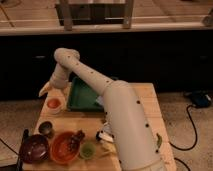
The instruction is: Place apple in paper cup
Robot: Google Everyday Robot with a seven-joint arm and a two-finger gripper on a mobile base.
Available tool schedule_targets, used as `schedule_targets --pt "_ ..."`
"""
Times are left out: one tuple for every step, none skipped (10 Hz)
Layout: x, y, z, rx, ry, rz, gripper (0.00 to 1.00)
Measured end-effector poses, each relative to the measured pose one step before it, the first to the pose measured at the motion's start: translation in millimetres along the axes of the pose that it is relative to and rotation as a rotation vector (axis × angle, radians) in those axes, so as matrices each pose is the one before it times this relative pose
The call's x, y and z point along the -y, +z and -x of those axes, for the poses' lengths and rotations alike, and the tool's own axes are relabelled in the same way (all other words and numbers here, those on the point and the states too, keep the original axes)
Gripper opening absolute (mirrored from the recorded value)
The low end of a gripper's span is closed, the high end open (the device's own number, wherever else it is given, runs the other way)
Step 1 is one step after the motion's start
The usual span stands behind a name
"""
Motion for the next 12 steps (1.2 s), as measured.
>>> schedule_targets --pt "-0.64 0.07 0.34 0.00108 0.00035 -0.00432 0.8" --pt "-0.57 -0.42 0.14 -0.00035 0.00028 -0.00152 0.8" --pt "-0.39 0.5 0.28 0.00116 -0.00044 -0.00217 0.8" --pt "0.41 -0.56 0.13 0.00052 -0.00139 -0.00332 0.8" --pt "-0.08 -0.18 0.06 0.00056 -0.00045 -0.00195 0.8" --pt "0.14 0.07 0.09 0.00085 -0.00081 -0.00157 0.8" --pt "0.16 0.24 0.15 0.00081 -0.00033 -0.00058 0.8" --pt "0.04 0.23 0.07 0.00034 -0.00013 0.00014 0.8" --pt "-0.08 -0.24 -0.07 -0.00039 0.0002 -0.00012 0.8" --pt "0.14 0.21 0.05 0.00031 -0.00023 0.00014 0.8" --pt "-0.13 0.03 0.0 0.00005 0.00011 0.00008 0.8" --pt "0.06 -0.02 0.02 0.00004 -0.00006 -0.00003 0.8"
